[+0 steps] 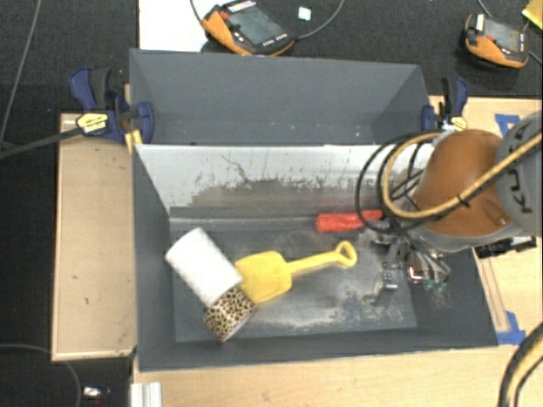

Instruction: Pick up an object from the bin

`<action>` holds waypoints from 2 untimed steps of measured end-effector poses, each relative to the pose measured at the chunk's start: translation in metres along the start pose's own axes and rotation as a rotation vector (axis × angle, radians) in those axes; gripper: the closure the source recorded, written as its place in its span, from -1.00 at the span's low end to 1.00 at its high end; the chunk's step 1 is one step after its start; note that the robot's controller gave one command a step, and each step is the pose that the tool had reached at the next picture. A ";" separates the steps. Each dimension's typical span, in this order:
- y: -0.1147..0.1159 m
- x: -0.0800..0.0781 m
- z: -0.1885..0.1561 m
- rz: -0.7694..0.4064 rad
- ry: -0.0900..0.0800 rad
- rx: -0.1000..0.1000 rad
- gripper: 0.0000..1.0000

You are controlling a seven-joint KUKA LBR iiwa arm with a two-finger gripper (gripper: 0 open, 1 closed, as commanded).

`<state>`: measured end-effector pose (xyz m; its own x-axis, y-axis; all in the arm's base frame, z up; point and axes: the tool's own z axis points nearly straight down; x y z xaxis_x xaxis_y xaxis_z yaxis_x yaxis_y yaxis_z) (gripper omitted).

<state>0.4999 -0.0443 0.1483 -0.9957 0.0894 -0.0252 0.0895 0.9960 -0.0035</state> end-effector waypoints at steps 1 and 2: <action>0.059 -0.007 0.048 0.048 0.017 -0.005 -1.00; 0.074 -0.030 0.079 -0.098 0.000 0.000 -1.00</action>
Offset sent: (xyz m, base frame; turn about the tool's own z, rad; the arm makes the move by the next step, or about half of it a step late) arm 0.0374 0.0705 -0.0783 -0.0991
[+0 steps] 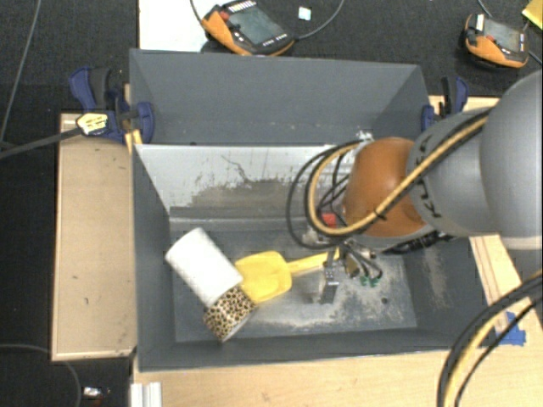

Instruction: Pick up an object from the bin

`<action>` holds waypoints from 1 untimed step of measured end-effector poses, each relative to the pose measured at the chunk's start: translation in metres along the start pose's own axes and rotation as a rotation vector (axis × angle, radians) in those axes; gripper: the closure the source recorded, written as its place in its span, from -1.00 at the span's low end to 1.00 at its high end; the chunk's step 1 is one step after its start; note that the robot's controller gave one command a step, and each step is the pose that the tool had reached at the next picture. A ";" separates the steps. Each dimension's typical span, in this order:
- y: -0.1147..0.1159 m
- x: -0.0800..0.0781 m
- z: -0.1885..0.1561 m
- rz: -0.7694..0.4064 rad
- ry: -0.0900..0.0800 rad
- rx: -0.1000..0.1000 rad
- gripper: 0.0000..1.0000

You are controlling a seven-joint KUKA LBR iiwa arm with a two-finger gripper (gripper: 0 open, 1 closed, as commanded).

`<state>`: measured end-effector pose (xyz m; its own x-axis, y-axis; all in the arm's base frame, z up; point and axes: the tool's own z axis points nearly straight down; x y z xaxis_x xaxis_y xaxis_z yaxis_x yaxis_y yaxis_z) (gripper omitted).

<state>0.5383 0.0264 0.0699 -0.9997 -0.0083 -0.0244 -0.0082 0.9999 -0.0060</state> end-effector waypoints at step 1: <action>0.003 0.004 -0.001 0.003 0.009 -0.006 1.00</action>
Offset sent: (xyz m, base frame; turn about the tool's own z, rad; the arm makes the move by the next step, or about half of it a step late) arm 0.0000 0.0000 0.0000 0.0000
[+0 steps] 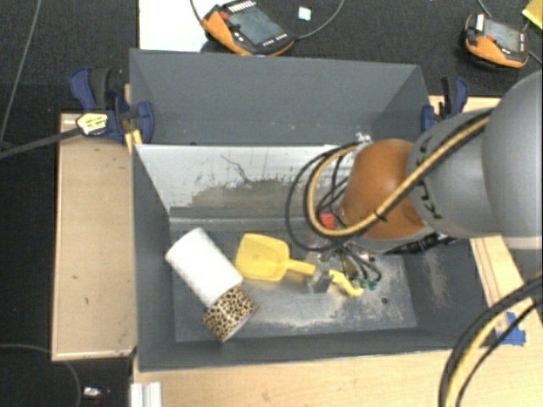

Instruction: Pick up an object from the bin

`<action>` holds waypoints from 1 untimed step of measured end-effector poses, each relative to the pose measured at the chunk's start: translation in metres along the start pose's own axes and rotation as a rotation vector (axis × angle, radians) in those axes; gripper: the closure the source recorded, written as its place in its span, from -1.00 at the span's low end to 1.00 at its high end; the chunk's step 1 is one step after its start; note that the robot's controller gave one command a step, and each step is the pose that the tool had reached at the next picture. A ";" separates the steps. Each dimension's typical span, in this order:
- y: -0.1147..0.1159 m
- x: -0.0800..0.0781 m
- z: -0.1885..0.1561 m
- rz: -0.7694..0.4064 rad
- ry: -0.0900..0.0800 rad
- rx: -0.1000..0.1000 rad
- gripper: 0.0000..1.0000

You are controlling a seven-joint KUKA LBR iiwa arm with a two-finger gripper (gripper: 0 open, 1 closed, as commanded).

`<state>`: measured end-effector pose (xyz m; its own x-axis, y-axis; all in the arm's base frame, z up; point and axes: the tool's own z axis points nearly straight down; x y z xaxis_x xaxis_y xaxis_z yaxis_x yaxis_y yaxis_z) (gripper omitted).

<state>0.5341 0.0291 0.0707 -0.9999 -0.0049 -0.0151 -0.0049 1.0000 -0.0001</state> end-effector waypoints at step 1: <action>0.000 0.000 0.000 -0.001 0.000 0.000 1.00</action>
Offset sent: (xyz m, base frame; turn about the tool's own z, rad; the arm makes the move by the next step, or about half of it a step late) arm 0.0000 0.0001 0.0356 -0.0011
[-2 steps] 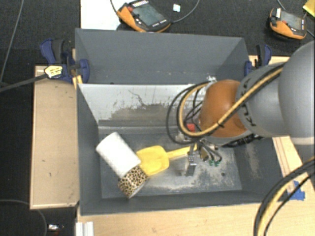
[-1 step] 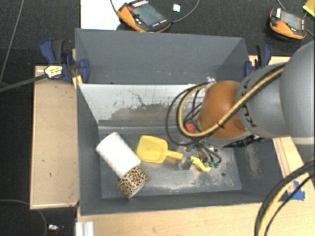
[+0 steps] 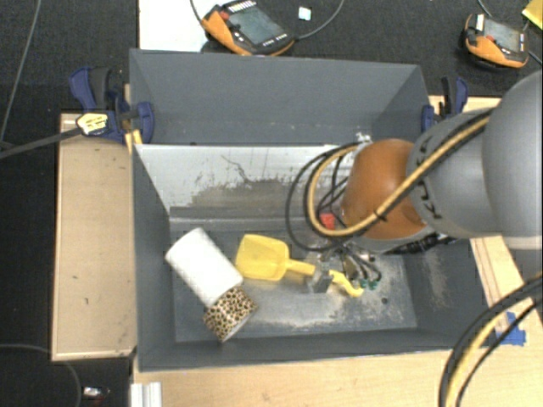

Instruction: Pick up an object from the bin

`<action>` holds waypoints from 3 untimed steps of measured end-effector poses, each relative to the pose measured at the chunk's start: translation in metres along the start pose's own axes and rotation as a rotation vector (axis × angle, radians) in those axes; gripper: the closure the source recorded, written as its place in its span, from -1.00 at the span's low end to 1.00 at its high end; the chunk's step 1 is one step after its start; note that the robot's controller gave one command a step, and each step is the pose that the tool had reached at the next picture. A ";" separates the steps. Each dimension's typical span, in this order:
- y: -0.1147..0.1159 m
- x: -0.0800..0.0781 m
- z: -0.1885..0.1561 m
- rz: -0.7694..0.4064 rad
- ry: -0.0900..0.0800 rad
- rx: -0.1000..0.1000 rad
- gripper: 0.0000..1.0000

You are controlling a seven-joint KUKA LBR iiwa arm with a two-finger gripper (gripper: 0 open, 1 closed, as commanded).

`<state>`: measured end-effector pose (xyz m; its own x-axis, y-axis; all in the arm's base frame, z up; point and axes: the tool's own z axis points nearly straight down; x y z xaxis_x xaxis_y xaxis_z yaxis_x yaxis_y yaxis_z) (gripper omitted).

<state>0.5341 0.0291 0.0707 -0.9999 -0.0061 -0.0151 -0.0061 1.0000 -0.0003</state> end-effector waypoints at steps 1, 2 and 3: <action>0.000 0.001 -0.009 -0.002 0.003 0.000 1.00; 0.000 -0.001 -0.024 -0.005 -0.004 0.000 1.00; 0.000 -0.001 -0.032 -0.008 -0.008 0.000 1.00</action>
Offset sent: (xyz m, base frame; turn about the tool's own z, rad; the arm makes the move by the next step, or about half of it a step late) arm -0.0009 -0.0001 0.0262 -0.0009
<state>0.5348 0.0291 0.1025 -0.9996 -0.0138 -0.0228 -0.0138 0.9999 -0.0003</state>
